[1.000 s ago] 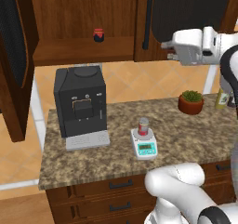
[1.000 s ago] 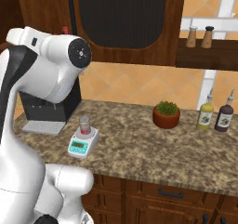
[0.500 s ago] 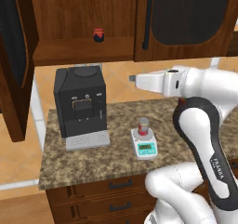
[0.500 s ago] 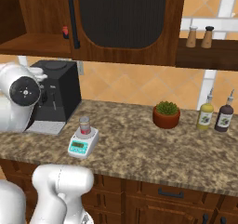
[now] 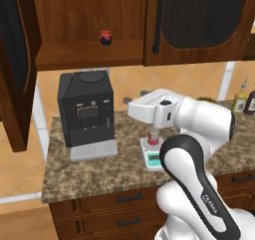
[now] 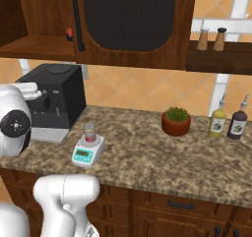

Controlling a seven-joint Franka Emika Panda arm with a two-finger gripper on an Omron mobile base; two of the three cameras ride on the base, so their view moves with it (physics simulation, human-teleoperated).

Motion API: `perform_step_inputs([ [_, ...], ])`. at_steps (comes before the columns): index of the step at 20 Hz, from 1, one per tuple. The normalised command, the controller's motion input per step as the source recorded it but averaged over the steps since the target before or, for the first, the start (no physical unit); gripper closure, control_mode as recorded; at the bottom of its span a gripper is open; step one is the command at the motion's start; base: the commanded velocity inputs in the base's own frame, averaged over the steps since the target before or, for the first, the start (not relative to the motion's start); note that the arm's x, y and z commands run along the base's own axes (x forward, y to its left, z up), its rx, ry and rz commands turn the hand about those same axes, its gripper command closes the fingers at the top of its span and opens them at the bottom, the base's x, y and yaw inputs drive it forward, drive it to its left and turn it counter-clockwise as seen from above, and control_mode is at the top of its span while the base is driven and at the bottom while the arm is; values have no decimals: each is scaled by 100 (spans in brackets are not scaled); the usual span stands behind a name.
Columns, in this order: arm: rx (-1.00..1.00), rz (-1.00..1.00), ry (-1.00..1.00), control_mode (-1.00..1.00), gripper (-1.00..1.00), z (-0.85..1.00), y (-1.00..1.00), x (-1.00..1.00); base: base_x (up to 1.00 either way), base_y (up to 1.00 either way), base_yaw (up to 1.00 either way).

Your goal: Pick the canned food and place it on the digital scale for weighing, and close the cabinet.

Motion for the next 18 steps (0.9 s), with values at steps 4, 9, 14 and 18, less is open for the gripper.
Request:
perform_step_inputs([
  [4, 1, 0, -33, -100, -100, -34, 63, -3, 0, 0, 0],
  [9, 0, 0, -33, -100, -100, -17, 81, -9, 0, 0, 0],
  [14, 0, 0, -17, -100, -100, -4, 56, -9, 0, 0, 0],
  [18, 1, 0, -3, -100, -100, -2, 61, -4, 0, 0, 0],
])
